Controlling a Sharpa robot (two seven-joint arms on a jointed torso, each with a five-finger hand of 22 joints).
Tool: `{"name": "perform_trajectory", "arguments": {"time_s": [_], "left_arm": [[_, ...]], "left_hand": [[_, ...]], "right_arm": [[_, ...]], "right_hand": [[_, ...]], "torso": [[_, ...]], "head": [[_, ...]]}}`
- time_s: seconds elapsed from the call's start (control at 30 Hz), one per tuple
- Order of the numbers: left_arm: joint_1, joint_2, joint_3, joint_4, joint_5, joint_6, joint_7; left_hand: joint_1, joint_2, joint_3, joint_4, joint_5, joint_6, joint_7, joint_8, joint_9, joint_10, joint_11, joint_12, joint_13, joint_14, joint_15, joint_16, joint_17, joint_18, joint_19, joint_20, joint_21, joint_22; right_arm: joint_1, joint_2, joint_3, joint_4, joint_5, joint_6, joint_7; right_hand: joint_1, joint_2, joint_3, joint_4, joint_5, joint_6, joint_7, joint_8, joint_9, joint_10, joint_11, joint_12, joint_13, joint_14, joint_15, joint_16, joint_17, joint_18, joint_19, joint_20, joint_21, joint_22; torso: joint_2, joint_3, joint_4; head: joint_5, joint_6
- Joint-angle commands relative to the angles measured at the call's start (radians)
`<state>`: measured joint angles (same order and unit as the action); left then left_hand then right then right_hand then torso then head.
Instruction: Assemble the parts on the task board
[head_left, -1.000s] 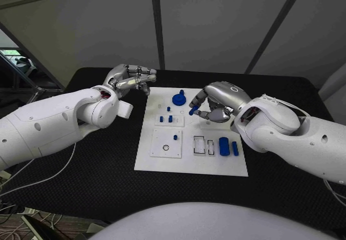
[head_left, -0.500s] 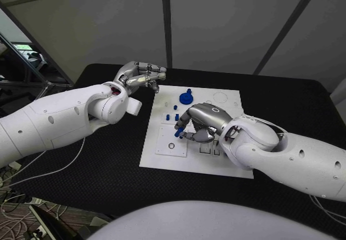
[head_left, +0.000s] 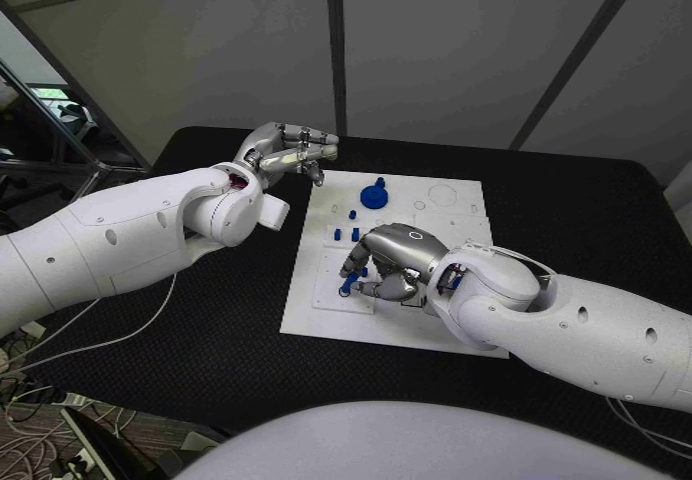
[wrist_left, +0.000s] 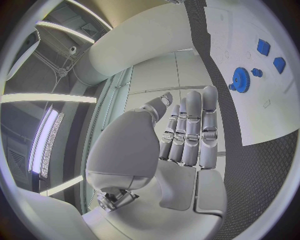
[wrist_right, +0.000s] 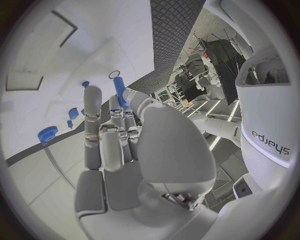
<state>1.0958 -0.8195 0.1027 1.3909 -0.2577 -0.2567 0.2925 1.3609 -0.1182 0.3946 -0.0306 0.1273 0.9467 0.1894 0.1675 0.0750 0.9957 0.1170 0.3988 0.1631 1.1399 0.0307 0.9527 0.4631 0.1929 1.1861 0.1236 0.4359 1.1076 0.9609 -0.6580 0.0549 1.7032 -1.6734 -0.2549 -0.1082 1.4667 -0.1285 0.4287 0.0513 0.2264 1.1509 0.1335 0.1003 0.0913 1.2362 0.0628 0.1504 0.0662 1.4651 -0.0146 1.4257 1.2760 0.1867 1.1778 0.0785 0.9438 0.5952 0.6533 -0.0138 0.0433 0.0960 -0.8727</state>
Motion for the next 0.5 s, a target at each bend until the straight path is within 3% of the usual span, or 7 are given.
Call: {"name": "perform_trajectory", "arguments": {"time_s": [0.03, 0.5], "left_arm": [[0.001, 0.002, 0.001, -0.002, 0.003, 0.013, 0.003], [0.001, 0.002, 0.001, -0.003, 0.003, 0.014, 0.002]], "left_hand": [[0.001, 0.011, -0.006, 0.000, 0.004, -0.004, 0.001, 0.005, 0.000, -0.005, -0.001, 0.006, 0.001, -0.007, 0.003, 0.001, -0.001, -0.011, 0.002, 0.004, -0.006, -0.001], [0.001, 0.011, -0.006, 0.000, 0.004, -0.004, 0.001, 0.005, 0.000, -0.005, -0.001, 0.006, 0.001, -0.007, 0.003, 0.001, -0.001, -0.011, 0.002, 0.004, -0.006, -0.001]], "right_arm": [[-0.001, 0.006, 0.000, -0.005, -0.004, 0.021, 0.011], [-0.003, 0.021, -0.002, -0.022, -0.026, 0.038, 0.006]], "right_hand": [[-0.002, 0.007, 0.006, 0.001, 0.007, 0.004, 0.001, 0.003, 0.001, 0.008, -0.001, -0.004, 0.001, 0.053, -0.007, 0.001, -0.001, -0.014, 0.005, 0.000, 0.003, -0.001], [-0.003, 0.007, 0.007, 0.001, 0.007, 0.004, 0.001, 0.003, 0.001, 0.009, -0.001, -0.005, 0.001, 0.053, -0.007, 0.001, -0.001, -0.015, 0.005, 0.000, 0.004, -0.001]], "torso": [[0.000, 0.0001, 0.0001], [0.000, -0.0009, 0.0000]], "head": [[0.001, 0.000], [0.004, 0.000]]}}
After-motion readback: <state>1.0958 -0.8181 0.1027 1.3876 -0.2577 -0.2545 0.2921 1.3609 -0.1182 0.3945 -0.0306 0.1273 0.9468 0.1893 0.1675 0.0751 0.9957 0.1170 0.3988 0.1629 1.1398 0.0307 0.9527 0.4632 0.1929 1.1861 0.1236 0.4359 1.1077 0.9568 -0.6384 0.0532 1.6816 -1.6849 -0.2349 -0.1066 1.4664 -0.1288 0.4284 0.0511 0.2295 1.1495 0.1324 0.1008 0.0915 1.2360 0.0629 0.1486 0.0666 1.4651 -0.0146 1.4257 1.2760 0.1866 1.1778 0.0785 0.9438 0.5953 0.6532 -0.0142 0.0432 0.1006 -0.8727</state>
